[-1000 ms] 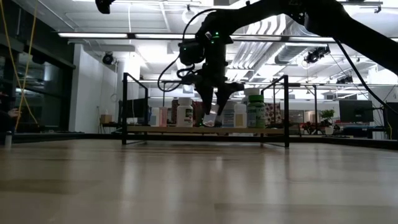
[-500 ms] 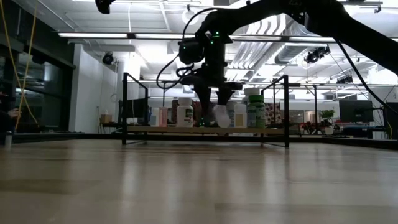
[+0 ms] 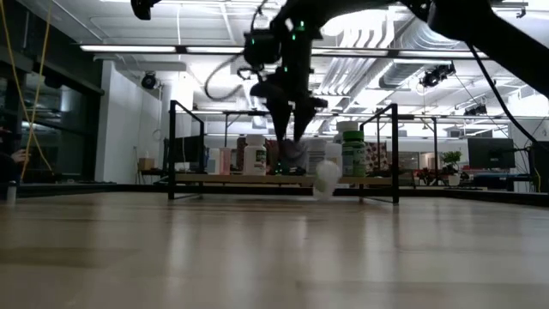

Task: Pick and place medicine bottles onto shelf by color
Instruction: Put the transparent pill bottle on the shelf

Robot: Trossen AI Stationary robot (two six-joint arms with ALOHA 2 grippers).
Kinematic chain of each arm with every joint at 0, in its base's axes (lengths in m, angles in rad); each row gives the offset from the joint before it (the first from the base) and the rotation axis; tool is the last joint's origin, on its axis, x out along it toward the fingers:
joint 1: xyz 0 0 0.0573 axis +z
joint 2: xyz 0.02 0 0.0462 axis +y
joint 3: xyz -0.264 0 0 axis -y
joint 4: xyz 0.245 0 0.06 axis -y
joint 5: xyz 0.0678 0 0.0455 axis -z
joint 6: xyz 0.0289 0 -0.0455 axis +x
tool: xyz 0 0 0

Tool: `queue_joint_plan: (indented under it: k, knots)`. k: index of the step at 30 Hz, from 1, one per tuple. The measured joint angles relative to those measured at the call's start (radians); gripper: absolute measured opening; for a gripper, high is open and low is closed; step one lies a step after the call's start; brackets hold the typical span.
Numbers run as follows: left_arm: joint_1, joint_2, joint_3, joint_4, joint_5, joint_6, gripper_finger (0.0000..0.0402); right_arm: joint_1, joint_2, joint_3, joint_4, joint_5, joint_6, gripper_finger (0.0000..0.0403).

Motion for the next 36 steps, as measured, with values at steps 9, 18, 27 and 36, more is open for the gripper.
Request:
queue_joint_plan:
  k: [9,18,27,36]
  knots:
    - [0.0,0.0,0.0,0.0,-0.003,0.0,0.0179,0.204,-0.046,0.0,-0.065,0.071,-0.046,0.0229]
    - [0.0,0.0,0.0,0.0,-0.002,0.0,0.0179,0.354,-0.046,0.0,-0.188,0.188,0.047,0.0229]
    - [0.0,-0.004,0.0,0.002,0.002,-0.004,0.0179,0.39,-0.338,-0.595,0.102,0.081,0.229,0.0229]
    - [0.0,-0.004,0.0,0.0,0.001,-0.03,0.0179,0.528,-0.869,-1.31,0.832,0.139,0.491,0.0229]
